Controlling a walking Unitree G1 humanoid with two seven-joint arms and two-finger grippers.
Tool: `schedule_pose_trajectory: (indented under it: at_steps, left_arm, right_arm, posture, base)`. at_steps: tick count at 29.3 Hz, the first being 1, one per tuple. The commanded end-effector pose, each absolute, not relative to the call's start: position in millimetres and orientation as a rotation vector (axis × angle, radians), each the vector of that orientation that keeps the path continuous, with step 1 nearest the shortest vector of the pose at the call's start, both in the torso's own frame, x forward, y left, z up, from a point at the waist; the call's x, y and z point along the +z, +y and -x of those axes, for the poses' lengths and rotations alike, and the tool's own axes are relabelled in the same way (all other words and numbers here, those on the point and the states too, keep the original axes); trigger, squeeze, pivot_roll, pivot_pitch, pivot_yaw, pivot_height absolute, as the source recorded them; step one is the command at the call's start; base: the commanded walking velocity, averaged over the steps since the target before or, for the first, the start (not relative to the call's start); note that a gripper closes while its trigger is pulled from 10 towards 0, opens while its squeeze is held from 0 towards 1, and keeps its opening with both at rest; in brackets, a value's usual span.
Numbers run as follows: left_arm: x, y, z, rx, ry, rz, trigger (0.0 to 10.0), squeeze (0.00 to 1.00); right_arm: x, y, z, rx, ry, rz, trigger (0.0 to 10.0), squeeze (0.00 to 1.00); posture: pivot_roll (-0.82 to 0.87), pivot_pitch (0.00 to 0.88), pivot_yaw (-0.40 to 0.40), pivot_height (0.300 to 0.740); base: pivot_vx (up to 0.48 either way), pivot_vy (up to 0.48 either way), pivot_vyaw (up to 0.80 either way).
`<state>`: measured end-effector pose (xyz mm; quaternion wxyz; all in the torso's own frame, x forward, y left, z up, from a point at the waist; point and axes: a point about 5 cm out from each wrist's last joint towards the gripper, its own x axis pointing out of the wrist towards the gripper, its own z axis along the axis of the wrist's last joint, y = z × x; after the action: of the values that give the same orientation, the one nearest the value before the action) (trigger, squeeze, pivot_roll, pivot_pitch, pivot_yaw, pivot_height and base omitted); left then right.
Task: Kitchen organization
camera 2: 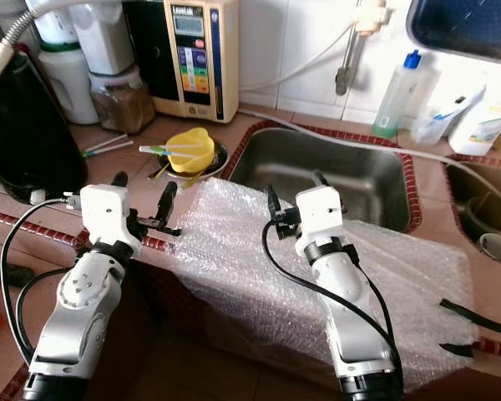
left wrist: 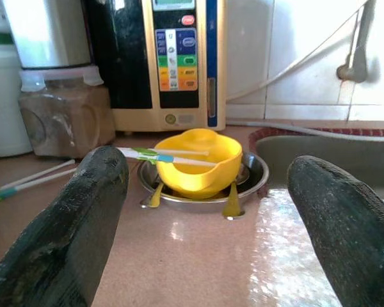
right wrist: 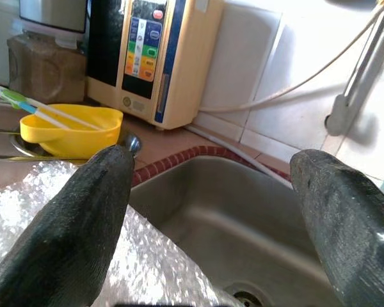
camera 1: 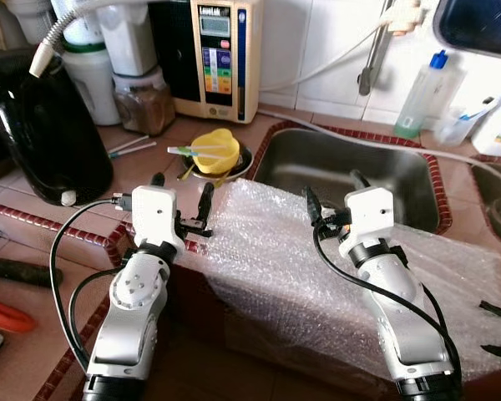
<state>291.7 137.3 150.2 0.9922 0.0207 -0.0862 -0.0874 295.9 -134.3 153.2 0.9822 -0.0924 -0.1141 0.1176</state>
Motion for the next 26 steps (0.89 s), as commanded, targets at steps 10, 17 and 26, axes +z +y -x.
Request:
schedule_pose_trajectory:
  at_steps: [10,17,26]
  left_arm:
    - [150.2,138.9,-291.2,-0.176,-0.174,-0.052,10.0,0.00]
    - [150.3,138.1,-291.0,-0.188,-0.178,-0.062,10.0,0.00]
    - [148.1,138.1,-290.4,-0.185,-0.166,-0.049,10.0,0.00]
  right_arm:
    - [149.2,-134.2,-296.4,0.239,-0.216,0.186,10.0,0.00]
    - [147.1,-133.9,-296.1,0.240,-0.213,0.187,10.0,0.00]
    - [146.4,-133.0,-296.3,0.246,-0.214,0.189,10.0,0.00]
  posture:
    - [0.10,0.000,-0.002,0.740]
    - [0.11,0.000,-0.001,0.740]
    - [0.11,0.000,0.000,0.740]
  base:
    - [0.296,0.000,0.00]
    - [0.293,0.000,0.00]
    - [0.135,0.000,0.00]
